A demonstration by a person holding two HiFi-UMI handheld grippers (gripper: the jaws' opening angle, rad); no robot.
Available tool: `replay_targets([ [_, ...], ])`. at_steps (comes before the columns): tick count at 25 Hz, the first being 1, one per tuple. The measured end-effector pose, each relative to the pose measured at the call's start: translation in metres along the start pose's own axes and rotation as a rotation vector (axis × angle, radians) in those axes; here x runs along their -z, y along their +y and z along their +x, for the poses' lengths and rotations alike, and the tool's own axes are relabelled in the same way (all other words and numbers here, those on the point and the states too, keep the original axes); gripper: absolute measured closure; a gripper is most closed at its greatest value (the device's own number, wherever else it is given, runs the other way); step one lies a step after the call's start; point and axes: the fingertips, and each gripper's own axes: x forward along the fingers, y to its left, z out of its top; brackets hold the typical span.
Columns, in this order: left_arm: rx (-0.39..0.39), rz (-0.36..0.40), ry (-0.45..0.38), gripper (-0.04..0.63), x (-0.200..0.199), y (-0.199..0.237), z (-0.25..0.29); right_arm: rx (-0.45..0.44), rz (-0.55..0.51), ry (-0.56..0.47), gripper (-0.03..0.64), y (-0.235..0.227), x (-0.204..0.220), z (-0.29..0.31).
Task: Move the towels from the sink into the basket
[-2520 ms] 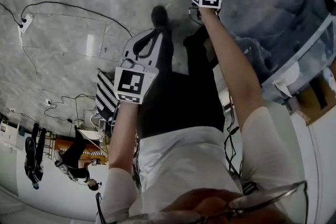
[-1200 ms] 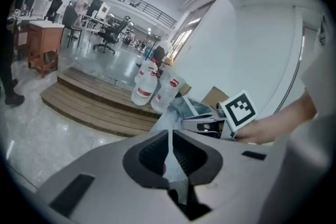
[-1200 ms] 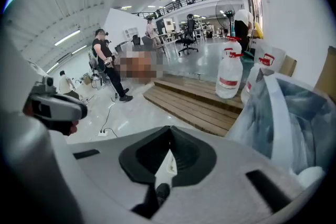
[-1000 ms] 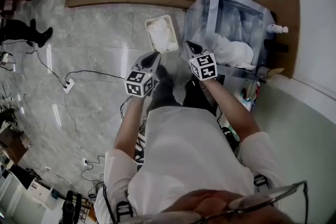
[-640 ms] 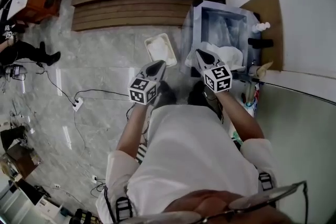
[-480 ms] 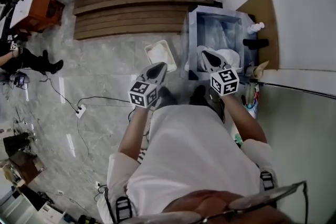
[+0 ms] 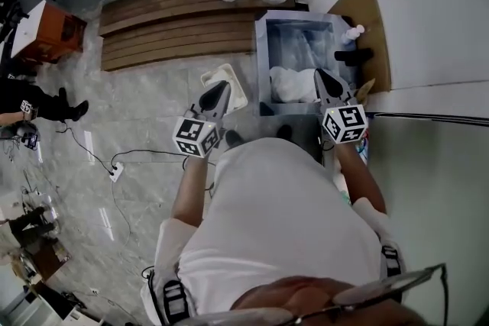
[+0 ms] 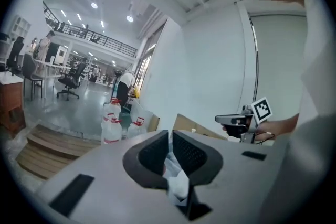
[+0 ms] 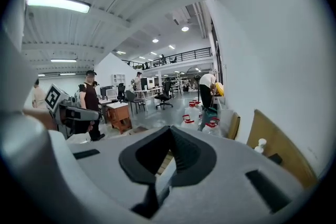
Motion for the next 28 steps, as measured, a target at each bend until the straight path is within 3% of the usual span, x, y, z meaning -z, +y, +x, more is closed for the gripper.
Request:
replay_targets([
  [12, 0.022, 0.0, 0.024, 0.566, 0.006, -0.01, 0.041, 0.025, 0.022, 0.057, 0.62, -0.041, 0.02, 0.004],
  [14, 0.02, -0.01, 0.04, 0.567, 0.017, -0.013, 0.048, -0.002, 0.02, 0.13, 0.612, -0.048, 0.042, 0.012],
  [16, 0.017, -0.023, 0.06, 0.566, 0.031, -0.017, 0.052, -0.038, 0.016, 0.229, 0.544, -0.053, 0.071, 0.02],
  [23, 0.001, -0.068, 0.137, 0.566, 0.074, -0.025, 0.068, -0.115, -0.026, 0.527, 0.443, -0.079, 0.182, 0.066],
  [28, -0.02, -0.088, 0.2, 0.566, 0.108, -0.031, 0.075, -0.232, -0.066, 0.762, 0.299, -0.08, 0.278, 0.092],
])
